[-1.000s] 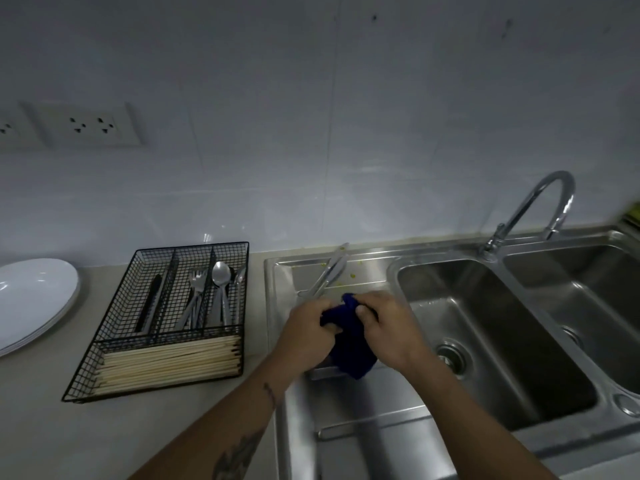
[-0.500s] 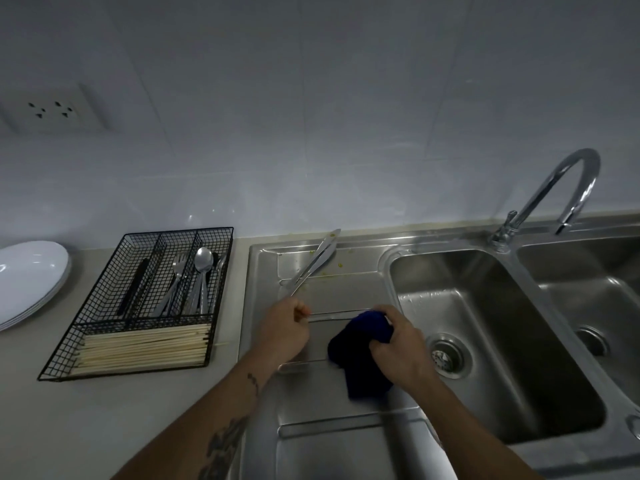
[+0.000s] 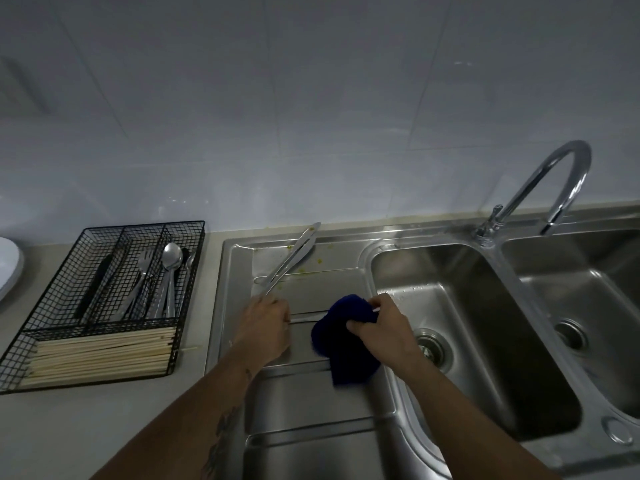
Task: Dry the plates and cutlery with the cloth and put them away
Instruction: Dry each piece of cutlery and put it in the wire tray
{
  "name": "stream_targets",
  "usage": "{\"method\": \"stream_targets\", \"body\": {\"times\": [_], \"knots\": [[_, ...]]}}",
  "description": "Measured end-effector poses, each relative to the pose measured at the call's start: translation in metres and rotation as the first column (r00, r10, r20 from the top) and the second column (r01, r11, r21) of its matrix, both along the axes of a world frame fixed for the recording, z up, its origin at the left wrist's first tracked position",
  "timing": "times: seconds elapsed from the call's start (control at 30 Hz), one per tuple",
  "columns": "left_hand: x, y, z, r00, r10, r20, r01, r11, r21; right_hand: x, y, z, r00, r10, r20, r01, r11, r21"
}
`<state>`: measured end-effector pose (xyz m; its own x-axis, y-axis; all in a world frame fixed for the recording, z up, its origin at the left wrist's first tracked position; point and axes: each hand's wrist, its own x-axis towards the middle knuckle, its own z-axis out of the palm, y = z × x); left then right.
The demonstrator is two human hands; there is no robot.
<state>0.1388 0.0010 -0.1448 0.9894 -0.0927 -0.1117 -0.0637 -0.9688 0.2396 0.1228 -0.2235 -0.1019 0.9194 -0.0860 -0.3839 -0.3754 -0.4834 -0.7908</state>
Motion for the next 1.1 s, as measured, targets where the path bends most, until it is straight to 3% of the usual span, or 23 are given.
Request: {"method": "stream_targets", "body": {"times": [0.13, 0.27, 0.37, 0.5, 0.6, 0.67, 0.77, 0.93, 1.03, 1.1], "knots": [[0.000, 0.003, 0.002, 0.994, -0.089, -0.063, 0.094, 0.993, 0.073, 0.002, 0.000, 0.001, 0.995, -0.102, 0.003, 0.102, 0.994, 0.022], [-0.007, 0.009, 0.010, 0.989, -0.109, -0.097, 0.113, 0.993, 0.032, 0.002, 0.004, 0.014, 0.980, -0.198, 0.030, 0.196, 0.979, 0.050], [-0.014, 0.010, 0.024, 0.993, -0.076, -0.091, 0.074, 0.997, -0.030, 0.001, 0.009, 0.024, 0.950, -0.243, 0.197, 0.251, 0.968, -0.020], [-0.019, 0.008, 0.042, 0.999, -0.032, -0.005, 0.030, 0.976, -0.214, -0.001, 0.027, 0.031, 0.850, 0.021, 0.526, 0.170, 0.934, -0.313], [-0.017, 0.005, 0.063, 0.999, -0.006, 0.037, 0.017, 0.950, -0.312, -0.014, 0.050, 0.025, 0.718, 0.360, 0.596, 0.028, 0.841, -0.540], [-0.015, 0.009, 0.077, 0.998, 0.007, 0.063, 0.014, 0.946, -0.323, -0.025, 0.055, 0.015, 0.644, 0.496, 0.582, -0.023, 0.773, -0.634], [-0.021, 0.019, 0.086, 0.997, 0.017, 0.071, 0.007, 0.947, -0.322, -0.032, 0.044, 0.008, 0.578, 0.553, 0.600, -0.053, 0.760, -0.648], [-0.036, 0.025, 0.093, 0.998, 0.021, 0.058, 0.001, 0.938, -0.347, -0.048, 0.071, 0.020, 0.630, 0.486, 0.606, -0.053, 0.805, -0.591], [-0.042, 0.041, 0.100, 0.998, 0.018, 0.063, 0.007, 0.929, -0.370, -0.057, 0.074, 0.023, 0.531, 0.612, 0.586, -0.129, 0.742, -0.658], [-0.047, 0.051, 0.101, 0.997, 0.006, 0.075, 0.020, 0.940, -0.340, -0.055, 0.063, 0.021, 0.551, 0.597, 0.583, -0.078, 0.733, -0.676]]}}
